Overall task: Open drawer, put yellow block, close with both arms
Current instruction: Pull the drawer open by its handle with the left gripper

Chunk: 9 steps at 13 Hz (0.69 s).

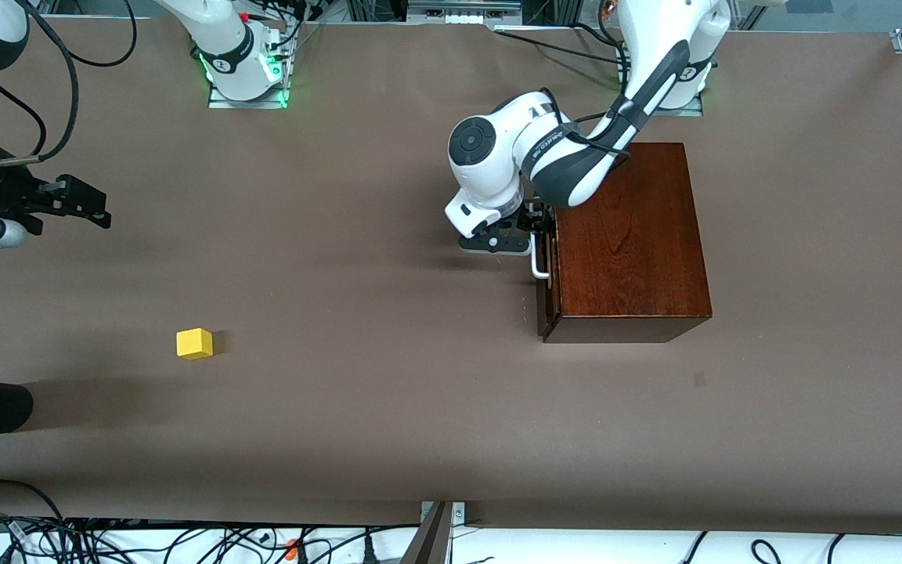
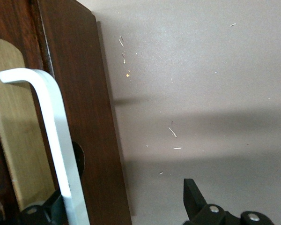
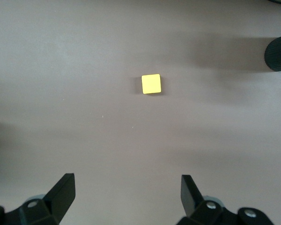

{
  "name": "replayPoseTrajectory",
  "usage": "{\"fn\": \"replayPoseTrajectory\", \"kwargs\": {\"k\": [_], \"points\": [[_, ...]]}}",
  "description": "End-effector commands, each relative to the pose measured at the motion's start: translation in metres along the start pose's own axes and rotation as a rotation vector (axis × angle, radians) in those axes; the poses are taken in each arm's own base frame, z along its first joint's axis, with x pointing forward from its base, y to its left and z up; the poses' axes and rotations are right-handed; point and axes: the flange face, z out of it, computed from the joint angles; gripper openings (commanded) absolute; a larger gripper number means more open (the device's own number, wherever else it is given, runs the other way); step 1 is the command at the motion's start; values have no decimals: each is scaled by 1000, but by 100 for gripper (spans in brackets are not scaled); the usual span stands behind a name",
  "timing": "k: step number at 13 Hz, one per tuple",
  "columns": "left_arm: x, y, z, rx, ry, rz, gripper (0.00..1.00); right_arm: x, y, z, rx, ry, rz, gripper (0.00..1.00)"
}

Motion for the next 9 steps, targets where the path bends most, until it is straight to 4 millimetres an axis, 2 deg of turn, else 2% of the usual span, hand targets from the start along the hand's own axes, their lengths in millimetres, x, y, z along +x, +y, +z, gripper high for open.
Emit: {"fn": "replayPoseTrajectory", "kwargs": {"k": [1, 4, 6, 9], "points": [[-3, 18, -4, -33, 58, -31, 100, -8, 5, -3, 23, 0, -2, 100], [-6, 40, -9, -114, 99, -81, 100, -8, 5, -3, 23, 0, -4, 100], [-1, 45, -16, -171, 128, -87, 100, -8, 5, -3, 23, 0, -4, 100], [4, 54, -13, -224, 144, -89, 100, -7, 5, -3, 19, -2, -7, 100]]}}
